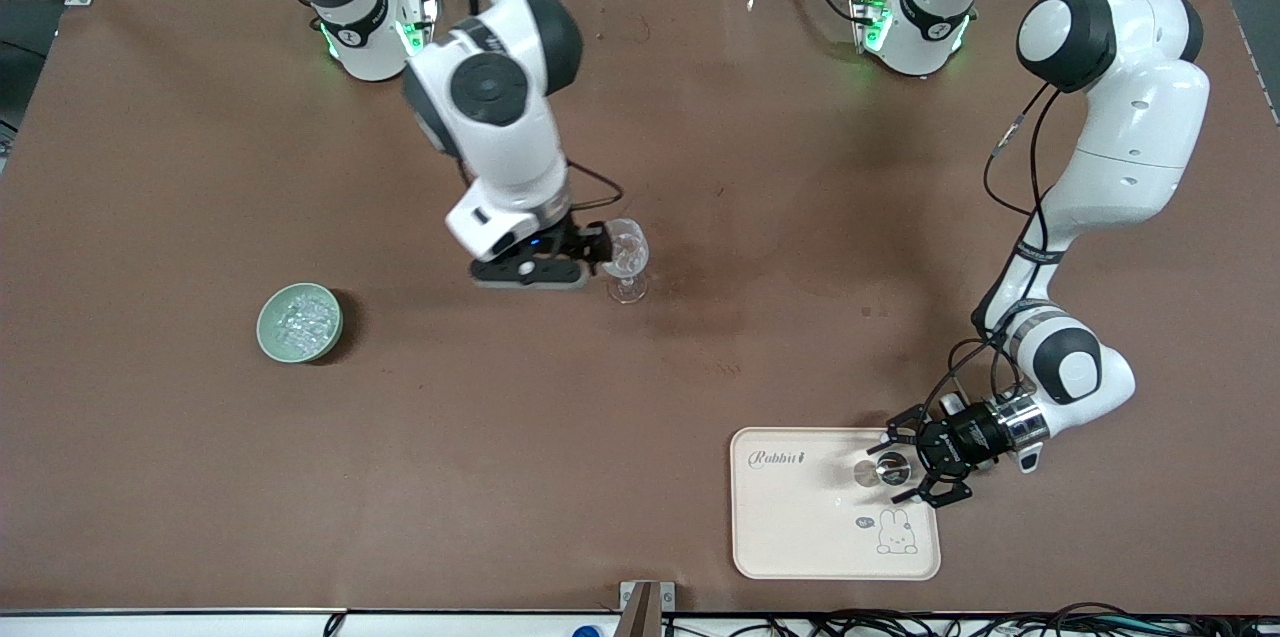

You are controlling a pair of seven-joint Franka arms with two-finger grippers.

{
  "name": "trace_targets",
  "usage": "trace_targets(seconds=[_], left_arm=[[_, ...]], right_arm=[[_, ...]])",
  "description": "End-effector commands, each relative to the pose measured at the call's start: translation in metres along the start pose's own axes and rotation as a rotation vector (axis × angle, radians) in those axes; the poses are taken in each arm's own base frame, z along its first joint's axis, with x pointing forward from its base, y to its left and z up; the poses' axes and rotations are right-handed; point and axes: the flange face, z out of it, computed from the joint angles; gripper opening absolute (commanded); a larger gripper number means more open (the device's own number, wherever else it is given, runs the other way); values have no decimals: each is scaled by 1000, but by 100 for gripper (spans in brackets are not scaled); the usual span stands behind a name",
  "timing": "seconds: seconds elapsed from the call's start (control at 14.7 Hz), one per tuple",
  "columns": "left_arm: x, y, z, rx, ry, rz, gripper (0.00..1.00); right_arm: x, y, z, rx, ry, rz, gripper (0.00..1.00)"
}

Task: Pour wine and add ice with both arms

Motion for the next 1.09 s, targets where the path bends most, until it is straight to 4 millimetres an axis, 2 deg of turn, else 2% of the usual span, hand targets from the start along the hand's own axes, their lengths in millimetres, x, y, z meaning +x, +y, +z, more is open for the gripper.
trace_targets(seconds=[0.0, 0.2, 0.34, 0.54, 0.68, 0.89, 1.02], left_arm=[[-39, 8, -34, 81, 87, 124, 100], [-58, 14, -82, 239, 231, 245, 100], [-85, 14, -104, 336, 329, 340, 100], [-150, 5, -134, 492, 462, 473, 100], [-203, -2, -150, 550, 561, 582, 100], [-287, -24, -161, 634, 653, 802, 100], [-331, -39, -163, 674, 713, 933, 100]], right_arm=[[19, 48, -44, 12, 27, 26, 100], [46, 107, -71, 2, 42, -21, 100], [52, 136, -101, -30, 93, -62, 100], [55, 188, -132, -83, 71, -53, 100], [50, 224, -159, -99, 42, -26, 100], [40, 274, -190, -117, 3, -1, 100], [33, 305, -207, -117, -16, -19, 100]])
